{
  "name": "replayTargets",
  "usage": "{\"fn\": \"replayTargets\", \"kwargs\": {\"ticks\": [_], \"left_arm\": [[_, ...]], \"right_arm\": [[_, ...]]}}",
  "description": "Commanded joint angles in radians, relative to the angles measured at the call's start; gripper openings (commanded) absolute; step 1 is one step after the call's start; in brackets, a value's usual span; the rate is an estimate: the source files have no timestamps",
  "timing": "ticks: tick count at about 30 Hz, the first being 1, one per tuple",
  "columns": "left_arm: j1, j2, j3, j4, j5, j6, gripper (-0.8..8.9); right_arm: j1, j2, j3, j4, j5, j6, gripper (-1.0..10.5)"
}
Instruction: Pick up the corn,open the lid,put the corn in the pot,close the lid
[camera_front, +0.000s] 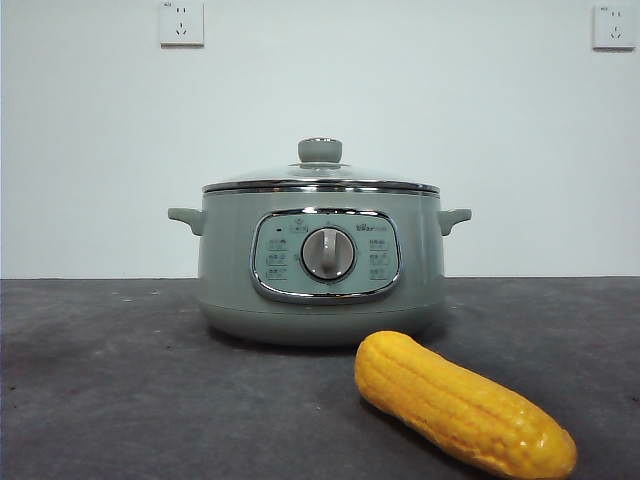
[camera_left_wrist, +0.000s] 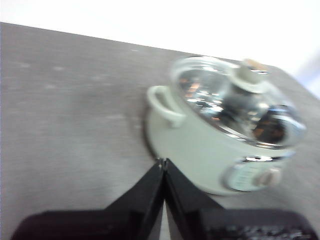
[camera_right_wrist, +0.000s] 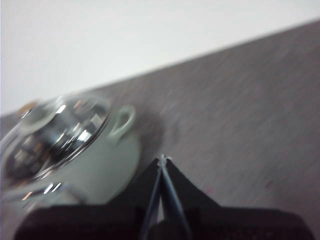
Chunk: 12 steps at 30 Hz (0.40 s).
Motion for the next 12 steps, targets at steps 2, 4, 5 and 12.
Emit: {"fn": "replayTargets", "kwargs": {"ticks": [2, 4, 5, 12], "left_arm": [[0.002, 0.064, 0.020, 0.000, 0.123, -0.003, -0.03], [0.002, 0.099, 0.021, 0.001, 0.183, -0.005, -0.03], [0.002, 0.114, 0.021, 0.000, 0.207, -0.008, -0.03], [0.002, 0.206, 0.026, 0.001, 0.356, -0.030, -0.03]], "right_arm": [[0.001, 0.085, 0.080, -0.089, -0.121, 0.019, 0.0], [0.001, 0.122, 0.111, -0.136, -0.160, 0.041, 0.0], [0.001, 0.136, 0.121, -0.148, -0.173, 0.046, 0.0], [0.002, 0.266, 0.194, -0.207, -0.350, 0.027, 0.1]]}}
